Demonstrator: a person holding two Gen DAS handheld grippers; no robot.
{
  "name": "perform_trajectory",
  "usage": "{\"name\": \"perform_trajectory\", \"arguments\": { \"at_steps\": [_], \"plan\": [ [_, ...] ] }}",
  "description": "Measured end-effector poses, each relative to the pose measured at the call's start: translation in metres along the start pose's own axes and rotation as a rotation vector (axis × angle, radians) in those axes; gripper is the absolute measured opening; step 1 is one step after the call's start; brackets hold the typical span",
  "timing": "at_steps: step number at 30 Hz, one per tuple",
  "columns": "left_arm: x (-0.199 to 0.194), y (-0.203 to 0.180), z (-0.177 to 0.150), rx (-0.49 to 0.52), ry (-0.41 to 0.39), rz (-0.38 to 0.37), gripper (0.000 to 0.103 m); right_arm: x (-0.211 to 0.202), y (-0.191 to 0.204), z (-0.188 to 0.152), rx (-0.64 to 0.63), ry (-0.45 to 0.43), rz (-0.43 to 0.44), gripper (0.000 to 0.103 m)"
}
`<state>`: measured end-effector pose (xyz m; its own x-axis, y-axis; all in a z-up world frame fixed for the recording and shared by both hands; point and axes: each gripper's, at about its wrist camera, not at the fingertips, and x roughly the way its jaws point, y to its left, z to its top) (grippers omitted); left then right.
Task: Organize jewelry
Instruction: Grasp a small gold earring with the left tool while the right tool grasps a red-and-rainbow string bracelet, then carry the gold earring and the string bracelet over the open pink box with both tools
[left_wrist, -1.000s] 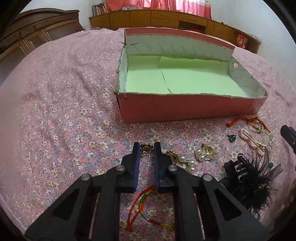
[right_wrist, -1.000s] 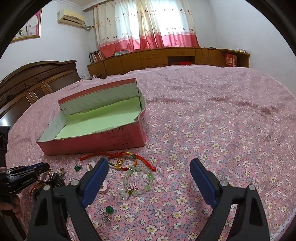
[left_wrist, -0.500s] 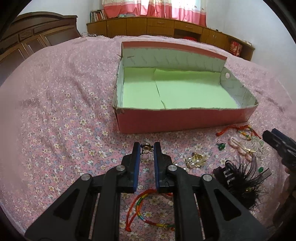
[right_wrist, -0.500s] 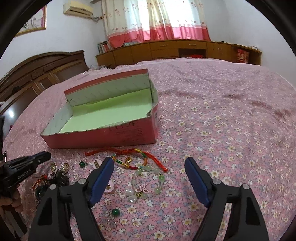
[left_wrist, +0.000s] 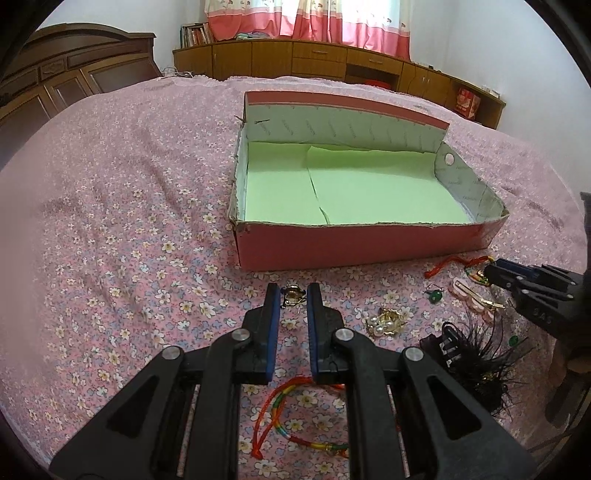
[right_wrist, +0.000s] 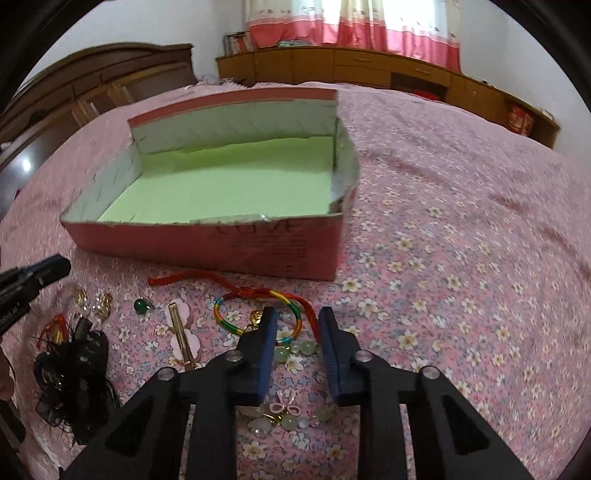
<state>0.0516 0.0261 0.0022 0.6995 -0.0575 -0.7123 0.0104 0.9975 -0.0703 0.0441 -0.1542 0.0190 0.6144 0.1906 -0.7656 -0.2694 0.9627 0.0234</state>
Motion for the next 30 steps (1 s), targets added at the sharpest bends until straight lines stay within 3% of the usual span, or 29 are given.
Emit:
{"name": "perform_trajectory", "arguments": {
  "at_steps": [3, 6, 30],
  "plan": [
    [-0.002, -0.001, 0.001, 0.0, -0.002, -0.004, 0.006, 0.002, -0.001, 0.0, -0.005, 0.005, 0.001, 0.011],
    [-0.006, -0.001, 0.0, -0.001, -0.008, -0.007, 0.006, 0.0, -0.003, 0.001, 0.005, -0.002, 0.012, 0.008],
    [-0.068, -0.005, 0.009, 0.021, -0.136, -0.065, 0.006, -0.099, 0.014, 0.008, 0.039, -0.255, 0.099, 0.005]
  ]
}}
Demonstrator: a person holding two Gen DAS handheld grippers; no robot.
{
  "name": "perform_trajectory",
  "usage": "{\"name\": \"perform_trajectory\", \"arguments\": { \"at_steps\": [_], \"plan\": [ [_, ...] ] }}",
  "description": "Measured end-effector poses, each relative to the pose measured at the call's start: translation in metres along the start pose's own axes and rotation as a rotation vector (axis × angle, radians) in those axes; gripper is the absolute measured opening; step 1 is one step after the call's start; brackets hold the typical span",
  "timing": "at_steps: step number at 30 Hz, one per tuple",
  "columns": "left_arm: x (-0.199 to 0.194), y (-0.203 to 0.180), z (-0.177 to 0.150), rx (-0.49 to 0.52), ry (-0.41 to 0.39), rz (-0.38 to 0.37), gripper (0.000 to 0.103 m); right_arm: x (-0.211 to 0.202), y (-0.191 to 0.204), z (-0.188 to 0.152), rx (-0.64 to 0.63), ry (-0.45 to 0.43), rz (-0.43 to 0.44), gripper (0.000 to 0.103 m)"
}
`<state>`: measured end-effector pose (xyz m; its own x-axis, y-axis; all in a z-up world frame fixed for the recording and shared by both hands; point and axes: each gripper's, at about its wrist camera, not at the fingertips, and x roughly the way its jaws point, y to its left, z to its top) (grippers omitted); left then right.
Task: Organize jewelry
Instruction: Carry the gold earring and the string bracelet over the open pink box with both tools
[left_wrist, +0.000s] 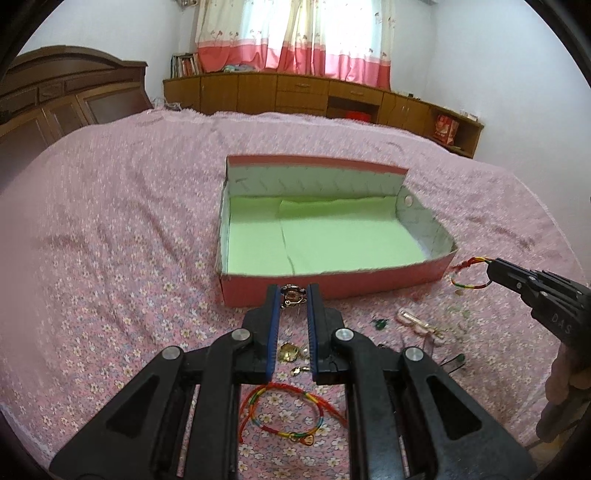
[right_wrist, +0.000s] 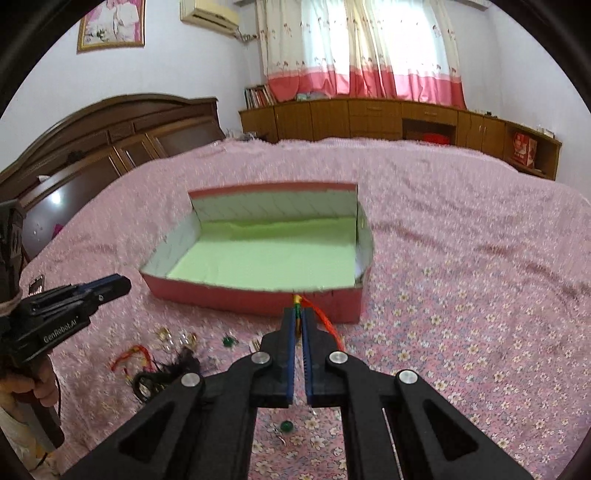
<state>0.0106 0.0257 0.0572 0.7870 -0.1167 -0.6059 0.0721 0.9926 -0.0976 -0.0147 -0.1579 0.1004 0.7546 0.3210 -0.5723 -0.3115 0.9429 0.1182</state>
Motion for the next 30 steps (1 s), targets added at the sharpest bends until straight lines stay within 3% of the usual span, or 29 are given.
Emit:
{"name": "perform_trajectory", "arguments": {
  "at_steps": [17, 30],
  "plan": [
    [0.0, -0.012, 0.033, 0.051, -0.074, -0.006, 0.006, -0.016, 0.001, 0.027, -0.02, -0.091, 0.014, 0.005],
    [0.016, -0.017, 0.064, 0.087, -0.109, 0.004, 0.006, -0.008, 0.012, 0.073, -0.089, -0.164, 0.023, 0.005]
  ]
}}
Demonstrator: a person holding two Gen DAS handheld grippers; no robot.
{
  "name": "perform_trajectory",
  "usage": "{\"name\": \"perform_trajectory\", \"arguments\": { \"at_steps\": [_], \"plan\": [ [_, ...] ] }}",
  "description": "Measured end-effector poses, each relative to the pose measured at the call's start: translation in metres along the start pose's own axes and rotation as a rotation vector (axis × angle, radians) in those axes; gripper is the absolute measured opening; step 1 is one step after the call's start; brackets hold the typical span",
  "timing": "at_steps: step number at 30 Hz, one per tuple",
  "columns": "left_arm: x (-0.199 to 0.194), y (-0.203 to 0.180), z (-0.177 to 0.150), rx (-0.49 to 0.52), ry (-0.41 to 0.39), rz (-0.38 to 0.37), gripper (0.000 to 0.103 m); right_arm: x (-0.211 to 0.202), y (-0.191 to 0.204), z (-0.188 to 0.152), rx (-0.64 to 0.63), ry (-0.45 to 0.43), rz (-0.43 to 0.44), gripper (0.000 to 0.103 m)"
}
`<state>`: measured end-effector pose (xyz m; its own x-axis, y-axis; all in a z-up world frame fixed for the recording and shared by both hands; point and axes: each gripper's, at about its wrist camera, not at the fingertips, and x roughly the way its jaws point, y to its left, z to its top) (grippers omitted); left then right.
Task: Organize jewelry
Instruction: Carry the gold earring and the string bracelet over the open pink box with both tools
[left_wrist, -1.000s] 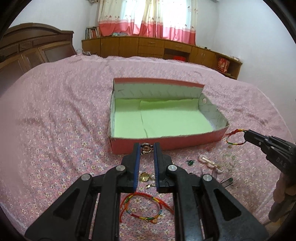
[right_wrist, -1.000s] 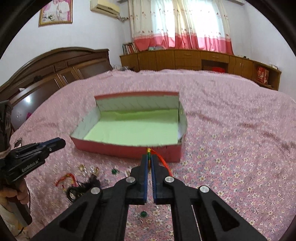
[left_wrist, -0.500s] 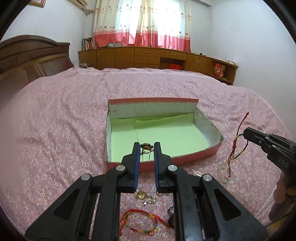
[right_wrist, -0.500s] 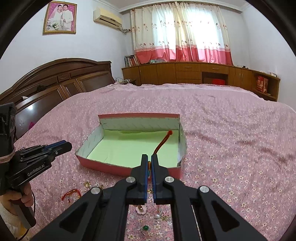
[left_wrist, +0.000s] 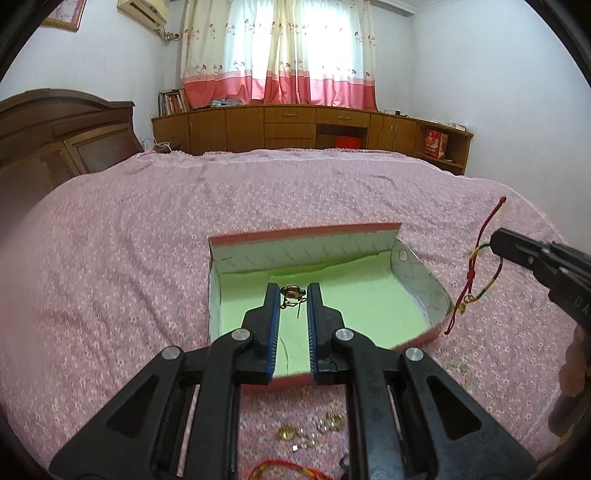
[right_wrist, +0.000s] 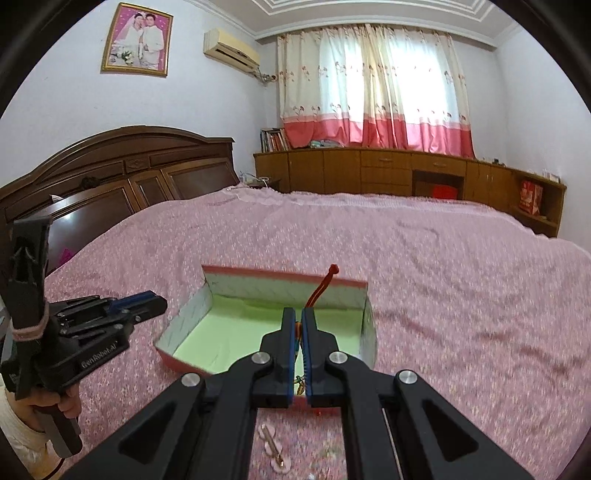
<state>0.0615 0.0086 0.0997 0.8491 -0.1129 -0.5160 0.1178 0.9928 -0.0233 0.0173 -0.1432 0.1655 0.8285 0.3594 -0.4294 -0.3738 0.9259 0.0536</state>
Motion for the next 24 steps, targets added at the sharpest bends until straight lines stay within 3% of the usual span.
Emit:
{"name": "perform_trajectory", "arguments": {
  "at_steps": [11, 24],
  "plan": [
    [0.041, 0.006, 0.02, 0.016, 0.01, 0.024, 0.006, 0.06, -0.018, 0.023, 0.07, 0.051, 0.016, 0.005],
    [0.105, 0.015, 0.014, -0.031, 0.128, 0.038, 0.006, 0.139, -0.037, 0.002, 0.119, 0.196, -0.005, 0.005]
  ]
}}
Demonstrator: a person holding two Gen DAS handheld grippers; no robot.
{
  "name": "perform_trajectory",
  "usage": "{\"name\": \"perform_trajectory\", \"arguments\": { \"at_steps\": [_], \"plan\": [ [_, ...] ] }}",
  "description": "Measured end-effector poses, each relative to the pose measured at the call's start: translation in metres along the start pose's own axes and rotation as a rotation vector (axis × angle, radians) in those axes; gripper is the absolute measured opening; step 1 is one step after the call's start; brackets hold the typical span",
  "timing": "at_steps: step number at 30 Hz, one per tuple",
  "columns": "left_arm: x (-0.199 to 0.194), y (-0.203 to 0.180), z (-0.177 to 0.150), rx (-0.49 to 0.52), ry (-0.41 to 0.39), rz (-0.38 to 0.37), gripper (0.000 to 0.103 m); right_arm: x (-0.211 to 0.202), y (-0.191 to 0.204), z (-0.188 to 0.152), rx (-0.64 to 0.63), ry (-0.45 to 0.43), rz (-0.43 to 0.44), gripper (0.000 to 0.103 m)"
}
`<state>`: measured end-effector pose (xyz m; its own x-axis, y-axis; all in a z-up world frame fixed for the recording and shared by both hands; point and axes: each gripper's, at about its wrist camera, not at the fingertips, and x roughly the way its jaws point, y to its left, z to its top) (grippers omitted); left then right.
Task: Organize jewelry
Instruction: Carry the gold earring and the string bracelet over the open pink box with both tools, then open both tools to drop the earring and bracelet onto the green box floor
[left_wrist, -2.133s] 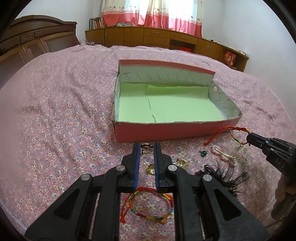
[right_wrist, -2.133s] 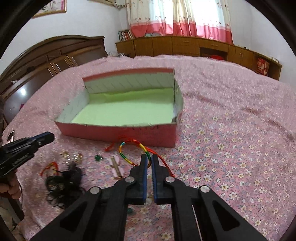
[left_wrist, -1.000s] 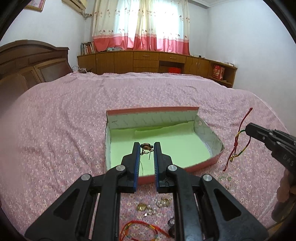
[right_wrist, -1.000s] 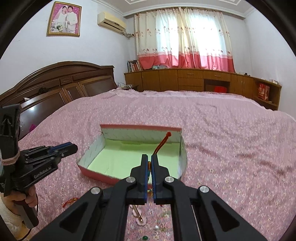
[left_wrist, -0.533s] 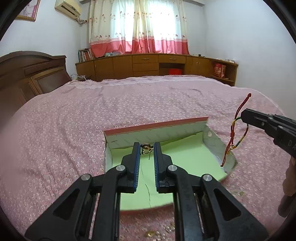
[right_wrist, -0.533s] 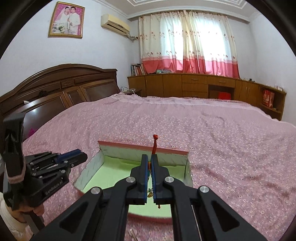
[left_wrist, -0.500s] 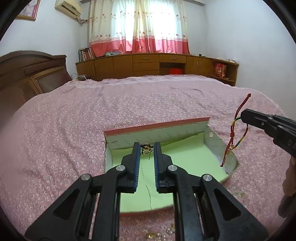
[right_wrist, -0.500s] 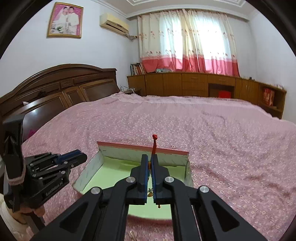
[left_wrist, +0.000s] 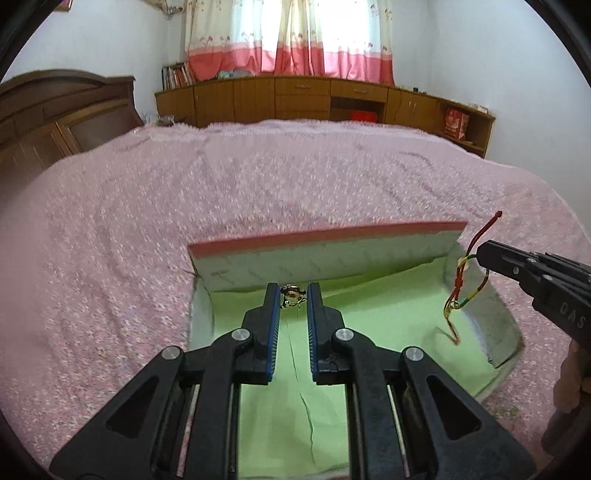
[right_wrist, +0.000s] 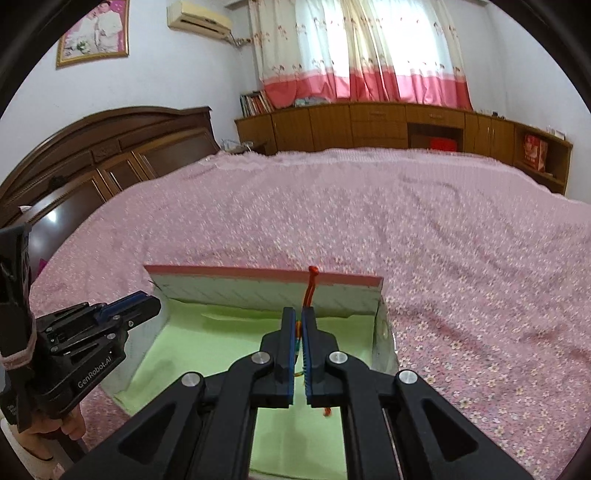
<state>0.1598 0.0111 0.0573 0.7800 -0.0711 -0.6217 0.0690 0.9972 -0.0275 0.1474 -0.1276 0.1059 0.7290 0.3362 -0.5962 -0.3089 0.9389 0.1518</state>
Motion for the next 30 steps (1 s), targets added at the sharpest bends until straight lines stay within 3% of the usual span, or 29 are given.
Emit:
{"name": "perform_trajectory", "arguments": {
  "at_steps": [10, 22, 24, 26, 30],
  "plan": [
    [0.035, 0.001, -0.004, -0.039, 0.115, 0.004, 0.006, 0.043, -0.016, -0.007, 0.022, 0.094, -0.045, 0.005],
    [0.055, 0.004, -0.006, -0.058, 0.212, 0.012, 0.01, 0.066, -0.026, -0.015, 0.023, 0.177, -0.113, 0.007],
    [0.053, 0.004, -0.007, -0.061, 0.211, 0.008, 0.015, 0.065, -0.027, -0.015, 0.023, 0.178, -0.121, 0.012],
    [0.052, 0.004, -0.005, -0.062, 0.203, 0.008, 0.023, 0.064, -0.027, -0.015, 0.031, 0.177, -0.111, 0.032],
    [0.049, 0.004, -0.002, -0.068, 0.197, 0.014, 0.028, 0.057, -0.025, -0.014, 0.036, 0.168, -0.107, 0.037]
  ]
}}
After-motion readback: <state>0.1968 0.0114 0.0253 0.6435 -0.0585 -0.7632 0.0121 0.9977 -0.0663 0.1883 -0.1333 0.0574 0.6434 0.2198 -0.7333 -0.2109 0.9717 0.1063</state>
